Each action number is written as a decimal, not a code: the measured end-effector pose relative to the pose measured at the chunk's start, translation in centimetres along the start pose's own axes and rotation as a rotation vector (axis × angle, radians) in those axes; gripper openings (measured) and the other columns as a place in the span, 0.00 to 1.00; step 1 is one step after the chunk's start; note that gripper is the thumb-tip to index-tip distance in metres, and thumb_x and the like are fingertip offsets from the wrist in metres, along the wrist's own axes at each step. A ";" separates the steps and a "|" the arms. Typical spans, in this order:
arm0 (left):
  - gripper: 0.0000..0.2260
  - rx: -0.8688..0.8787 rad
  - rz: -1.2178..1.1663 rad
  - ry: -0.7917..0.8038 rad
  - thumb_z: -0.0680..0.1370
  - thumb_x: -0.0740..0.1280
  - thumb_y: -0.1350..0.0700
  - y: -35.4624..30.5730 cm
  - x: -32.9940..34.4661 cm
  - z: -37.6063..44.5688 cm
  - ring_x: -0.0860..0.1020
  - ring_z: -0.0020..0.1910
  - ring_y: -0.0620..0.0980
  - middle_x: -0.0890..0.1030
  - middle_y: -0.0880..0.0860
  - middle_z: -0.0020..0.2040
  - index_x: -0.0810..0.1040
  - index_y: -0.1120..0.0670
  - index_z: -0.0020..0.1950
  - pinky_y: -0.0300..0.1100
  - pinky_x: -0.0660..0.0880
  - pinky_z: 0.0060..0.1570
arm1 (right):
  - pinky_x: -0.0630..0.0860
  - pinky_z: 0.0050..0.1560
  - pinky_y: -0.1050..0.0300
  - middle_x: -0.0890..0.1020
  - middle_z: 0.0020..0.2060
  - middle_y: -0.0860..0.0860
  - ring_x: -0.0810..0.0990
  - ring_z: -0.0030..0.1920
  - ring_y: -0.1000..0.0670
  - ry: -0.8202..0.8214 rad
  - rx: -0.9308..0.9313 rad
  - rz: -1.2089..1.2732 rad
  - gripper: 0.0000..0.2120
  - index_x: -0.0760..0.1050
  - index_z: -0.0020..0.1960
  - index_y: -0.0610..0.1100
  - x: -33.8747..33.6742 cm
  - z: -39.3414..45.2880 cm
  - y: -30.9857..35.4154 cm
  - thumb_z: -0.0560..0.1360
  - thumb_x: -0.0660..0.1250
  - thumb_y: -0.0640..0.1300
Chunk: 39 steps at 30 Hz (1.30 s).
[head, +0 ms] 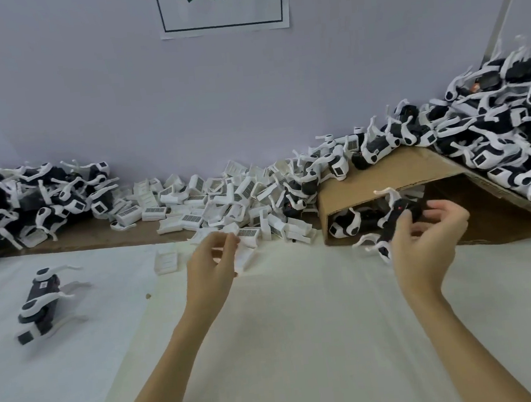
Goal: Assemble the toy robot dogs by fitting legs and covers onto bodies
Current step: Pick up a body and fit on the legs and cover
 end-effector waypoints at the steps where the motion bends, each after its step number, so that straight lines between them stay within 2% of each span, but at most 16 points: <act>1: 0.05 0.117 0.184 -0.098 0.85 0.69 0.54 -0.3 -1.5 0.4 0.80 0.49 0.47 0.83 0.46 0.48 0.83 0.49 0.50 0.44 0.79 0.43 | 0.78 0.38 0.67 0.71 0.62 0.44 0.81 0.40 0.56 0.056 -0.100 -0.028 0.15 0.68 0.64 0.42 0.8 -1.0 0.9 0.81 0.69 0.39; 2: 0.02 0.228 0.374 -0.201 0.83 0.70 0.57 -0.6 -2.9 0.8 0.78 0.53 0.50 0.82 0.49 0.52 0.82 0.52 0.51 0.47 0.77 0.47 | 0.78 0.40 0.68 0.70 0.62 0.44 0.80 0.41 0.56 0.113 -0.181 -0.055 0.13 0.70 0.62 0.42 1.5 -1.9 1.6 0.80 0.68 0.38; 4: 0.08 0.311 0.693 -0.398 0.79 0.73 0.61 -0.4 -6.4 1.5 0.74 0.60 0.62 0.78 0.59 0.60 0.82 0.58 0.57 0.56 0.74 0.56 | 0.76 0.43 0.69 0.72 0.58 0.45 0.76 0.44 0.57 0.238 -0.274 -0.093 0.08 0.72 0.58 0.42 2.9 -3.8 2.7 0.80 0.67 0.36; 6: 0.17 0.130 0.896 -0.498 0.78 0.74 0.59 1.0 -10.7 2.5 0.68 0.70 0.70 0.71 0.66 0.70 0.79 0.62 0.65 0.63 0.65 0.68 | 0.72 0.43 0.69 0.76 0.52 0.48 0.77 0.45 0.58 0.404 -0.277 -0.113 0.08 0.74 0.56 0.45 4.4 -5.7 3.3 0.79 0.67 0.36; 9: 0.29 -0.315 1.101 -0.427 0.81 0.72 0.46 3.7 -16.8 3.3 0.55 0.81 0.72 0.57 0.70 0.81 0.70 0.62 0.75 0.70 0.52 0.78 | 0.73 0.39 0.70 0.79 0.45 0.54 0.79 0.46 0.59 0.665 -0.233 -0.098 0.08 0.75 0.54 0.48 6.4 -8.1 3.7 0.80 0.67 0.36; 12: 0.33 -0.609 1.250 -0.292 0.83 0.64 0.36 5.4 -20.4 3.6 0.61 0.78 0.71 0.63 0.68 0.79 0.65 0.57 0.78 0.75 0.59 0.73 | 0.77 0.40 0.62 0.81 0.41 0.58 0.81 0.39 0.54 0.901 -0.173 -0.120 0.10 0.77 0.51 0.53 7.6 -10.0 3.6 0.81 0.66 0.38; 14: 0.30 -0.660 1.225 -0.228 0.83 0.65 0.38 5.8 -21.2 3.9 0.71 0.72 0.69 0.72 0.65 0.73 0.64 0.56 0.77 0.67 0.69 0.68 | 0.79 0.41 0.54 0.81 0.41 0.57 0.81 0.37 0.52 0.999 -0.145 -0.119 0.12 0.78 0.49 0.55 8.0 -10.7 3.4 0.82 0.65 0.38; 16: 0.25 -0.585 1.183 -0.178 0.83 0.69 0.44 5.6 -20.7 4.6 0.76 0.66 0.67 0.76 0.63 0.68 0.66 0.56 0.73 0.58 0.74 0.63 | 0.78 0.41 0.55 0.81 0.40 0.56 0.81 0.37 0.52 1.029 -0.135 -0.097 0.13 0.78 0.49 0.55 8.1 -10.9 3.5 0.82 0.65 0.37; 19: 0.20 -0.336 1.137 -0.126 0.82 0.69 0.51 4.1 -17.2 5.3 0.80 0.58 0.65 0.80 0.59 0.60 0.69 0.54 0.71 0.54 0.77 0.55 | 0.77 0.39 0.57 0.81 0.40 0.55 0.80 0.38 0.52 1.015 -0.129 -0.084 0.13 0.80 0.50 0.54 8.1 -10.9 3.5 0.82 0.65 0.37; 22: 0.21 0.008 0.991 -0.139 0.82 0.64 0.59 1.2 -10.8 4.4 0.81 0.53 0.64 0.81 0.58 0.58 0.70 0.51 0.75 0.53 0.75 0.45 | 0.77 0.37 0.56 0.81 0.36 0.52 0.80 0.35 0.50 0.996 -0.008 -0.019 0.14 0.81 0.47 0.54 8.0 -10.6 3.1 0.81 0.66 0.36; 25: 0.19 0.318 0.783 -0.073 0.83 0.65 0.58 -1.9 -3.2 2.0 0.82 0.51 0.62 0.83 0.55 0.58 0.72 0.51 0.75 0.48 0.69 0.38 | 0.75 0.43 0.61 0.83 0.41 0.54 0.81 0.42 0.54 0.886 0.013 -0.086 0.11 0.82 0.45 0.48 7.7 -9.4 2.4 0.79 0.67 0.34; 29: 0.23 0.567 0.622 0.046 0.83 0.67 0.58 -4.1 4.5 -1.6 0.82 0.49 0.58 0.84 0.52 0.54 0.71 0.54 0.78 0.47 0.72 0.40 | 0.75 0.46 0.54 0.83 0.40 0.51 0.81 0.45 0.51 0.756 0.084 -0.175 0.09 0.83 0.45 0.45 7.0 -7.8 1.2 0.79 0.66 0.37; 31: 0.25 0.618 0.619 0.091 0.83 0.68 0.57 -3.6 6.3 -2.8 0.83 0.54 0.57 0.85 0.52 0.55 0.70 0.57 0.79 0.51 0.79 0.46 | 0.75 0.44 0.52 0.83 0.37 0.52 0.81 0.43 0.50 0.667 0.137 -0.201 0.09 0.83 0.44 0.45 6.5 -7.2 0.7 0.80 0.66 0.39; 34: 0.24 0.637 0.600 0.091 0.84 0.67 0.55 -2.7 6.6 -3.3 0.82 0.64 0.56 0.85 0.52 0.60 0.69 0.57 0.80 0.52 0.79 0.55 | 0.73 0.40 0.55 0.83 0.36 0.54 0.80 0.41 0.55 0.567 0.190 -0.198 0.09 0.82 0.45 0.48 5.8 -6.0 0.2 0.80 0.65 0.41; 36: 0.24 0.669 0.580 0.080 0.84 0.67 0.54 -2.6 6.2 -3.3 0.82 0.62 0.52 0.85 0.50 0.61 0.68 0.55 0.79 0.49 0.78 0.55 | 0.73 0.37 0.62 0.83 0.35 0.54 0.81 0.37 0.56 0.607 0.248 -0.104 0.09 0.82 0.46 0.49 5.9 -5.6 -0.1 0.82 0.64 0.43; 39: 0.23 0.740 0.618 0.113 0.84 0.65 0.53 -2.7 5.8 -3.3 0.83 0.58 0.51 0.85 0.48 0.61 0.69 0.57 0.78 0.51 0.78 0.52 | 0.79 0.44 0.53 0.85 0.41 0.47 0.83 0.41 0.48 0.734 0.444 0.192 0.12 0.82 0.53 0.44 6.9 -6.4 0.3 0.86 0.62 0.48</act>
Point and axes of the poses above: each hand's wrist, its own z-axis towards the middle knuckle, its own x-axis out of the palm, y = z × x, the point moved 4 cm from there along z, towards the middle knuckle
